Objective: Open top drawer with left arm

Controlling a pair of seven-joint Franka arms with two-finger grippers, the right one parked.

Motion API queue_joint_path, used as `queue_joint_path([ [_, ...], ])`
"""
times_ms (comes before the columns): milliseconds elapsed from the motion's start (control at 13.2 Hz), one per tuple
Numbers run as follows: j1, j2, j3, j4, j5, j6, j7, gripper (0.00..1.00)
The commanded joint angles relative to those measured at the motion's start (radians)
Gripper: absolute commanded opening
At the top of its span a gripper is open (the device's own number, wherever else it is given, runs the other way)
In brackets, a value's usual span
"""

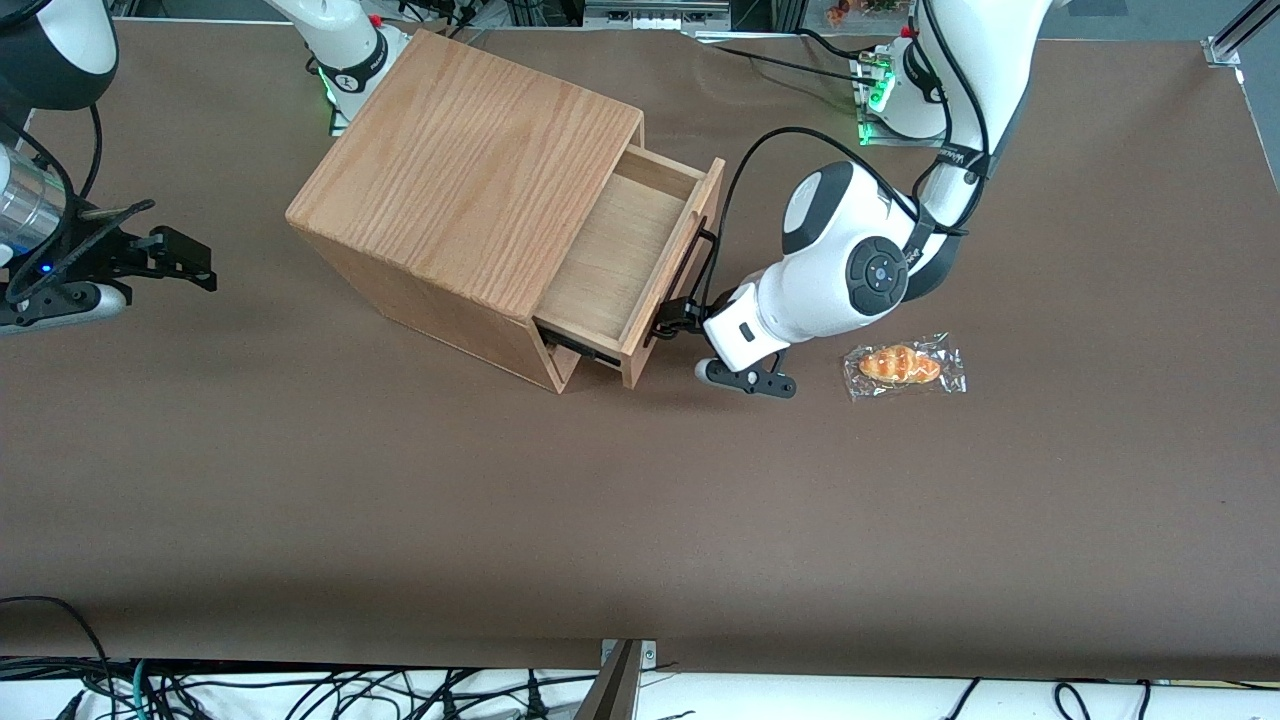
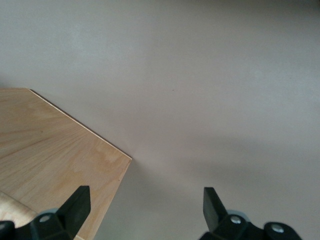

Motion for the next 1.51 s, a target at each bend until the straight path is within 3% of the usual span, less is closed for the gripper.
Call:
queue_joint_path([
  [0,0.037,0.006,0.001,0.017,0.045,-0.014,0.013,1.0],
  [378,0.067,0.003,0.001,0.022,0.054,-0.032,0.012,1.0],
  [681,0.13,0.001,-0.005,0.152,0.034,-0.254,-0.02,1.0],
  [1134,0.236,-0.049,0.001,0.155,0.053,-0.324,-0.028,1.0],
  [1210,0.268,-0.051,0.005,0.155,0.068,-0.363,-0.019,1.0],
  [1361,0.342,-0.06,0.004,0.155,0.193,-0.39,0.024,1.0],
  [1437,0.375,-0.059,0.005,0.149,0.218,-0.397,0.092,1.0],
])
